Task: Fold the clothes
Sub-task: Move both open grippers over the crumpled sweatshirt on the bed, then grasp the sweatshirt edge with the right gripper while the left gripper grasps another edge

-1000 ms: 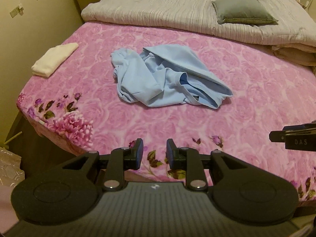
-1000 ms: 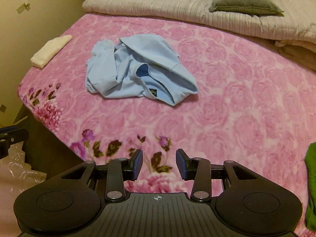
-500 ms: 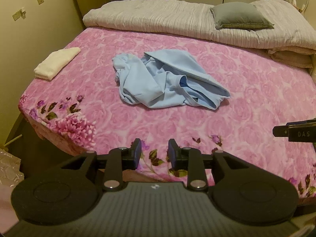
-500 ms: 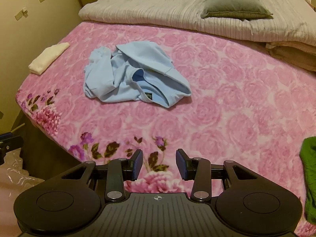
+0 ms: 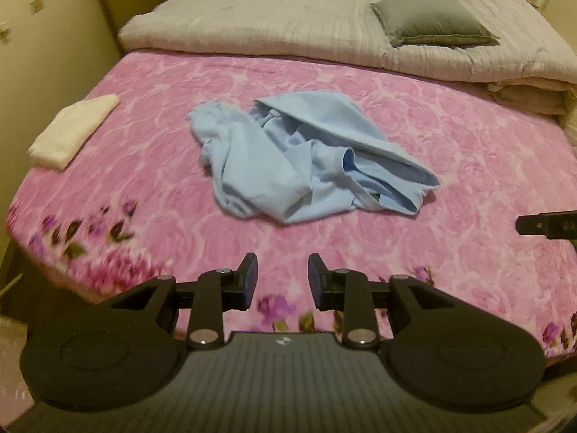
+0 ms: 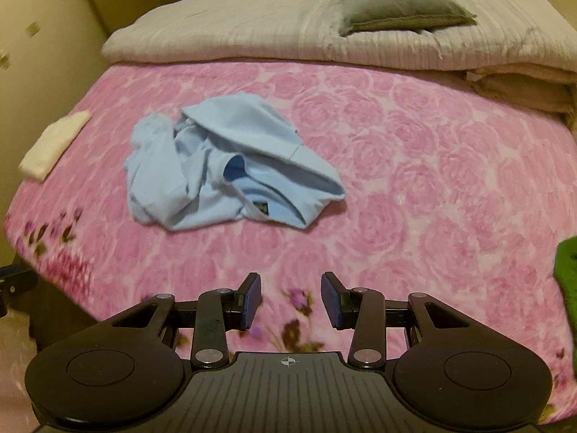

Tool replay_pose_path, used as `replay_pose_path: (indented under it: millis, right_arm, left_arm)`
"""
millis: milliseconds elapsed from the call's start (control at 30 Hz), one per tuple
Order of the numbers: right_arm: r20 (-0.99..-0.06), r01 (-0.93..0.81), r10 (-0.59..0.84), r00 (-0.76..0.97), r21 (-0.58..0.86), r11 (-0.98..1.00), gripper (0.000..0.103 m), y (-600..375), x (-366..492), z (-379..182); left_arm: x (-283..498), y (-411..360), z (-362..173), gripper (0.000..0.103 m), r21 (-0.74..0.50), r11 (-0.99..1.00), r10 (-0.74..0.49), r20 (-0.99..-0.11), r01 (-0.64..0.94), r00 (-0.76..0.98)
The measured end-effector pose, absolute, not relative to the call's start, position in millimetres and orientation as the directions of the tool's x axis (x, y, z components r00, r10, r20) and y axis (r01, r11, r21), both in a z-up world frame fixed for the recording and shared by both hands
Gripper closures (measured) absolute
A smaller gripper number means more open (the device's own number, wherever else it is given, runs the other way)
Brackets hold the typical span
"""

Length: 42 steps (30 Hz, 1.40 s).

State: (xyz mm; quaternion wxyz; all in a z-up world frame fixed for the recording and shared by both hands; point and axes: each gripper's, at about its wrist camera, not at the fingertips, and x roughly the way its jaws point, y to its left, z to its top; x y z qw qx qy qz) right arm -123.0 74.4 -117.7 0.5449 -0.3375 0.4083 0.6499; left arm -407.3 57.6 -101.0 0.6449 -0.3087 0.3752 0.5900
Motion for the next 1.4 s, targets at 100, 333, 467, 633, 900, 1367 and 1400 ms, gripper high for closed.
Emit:
replay_pose_path:
  millis: [100,333,467,633,900,1367,1400]
  right_arm:
    - [-0.897,-0.982,0.413,-0.158,0.186,0.03,0.062,95,-140,-132]
    - [-0.918,-0.897,0.341,-0.203,0.314,0.311,0.062,123,-175,-175]
    - [-0.919,-0.806,0.322,-0.229,0.365,0.467,0.062,130,-193,-198]
    - [-0.909,-0.66,0.324,-0.264,0.415,0.626,0.06,132,-212,-229]
    - [-0.869,-0.393,0.378,-0.319,0.484,0.782,0.058,142,-230,-286]
    - [-0.829,-0.007,0.475,-0.294,0.499,0.867,0.056,214,-248,-381]
    - [-0.813,0.029,0.495,-0.308,0.512,0.859,0.056,215,-251,-389]
  left_arm:
    - [-436,95,-102,0.076,0.047,0.164,0.53,-0.847,-0.985,0.048]
    - [-503,181,-125,0.074,0.022,0.273,0.448,-0.888,-0.962,0.107]
    - [-529,220,-143,0.074,0.002,0.342,0.384,-0.913,-0.94,0.138]
    - [-544,260,-170,0.074,-0.008,0.44,0.32,-0.933,-0.898,0.164]
    - [-554,314,-202,0.074,-0.057,0.464,0.269,-0.942,-0.884,0.202]
    - [-574,358,-227,0.074,-0.053,0.418,0.234,-0.958,-0.907,0.164]
    - [-575,360,-226,0.074,-0.051,0.414,0.237,-0.958,-0.909,0.161]
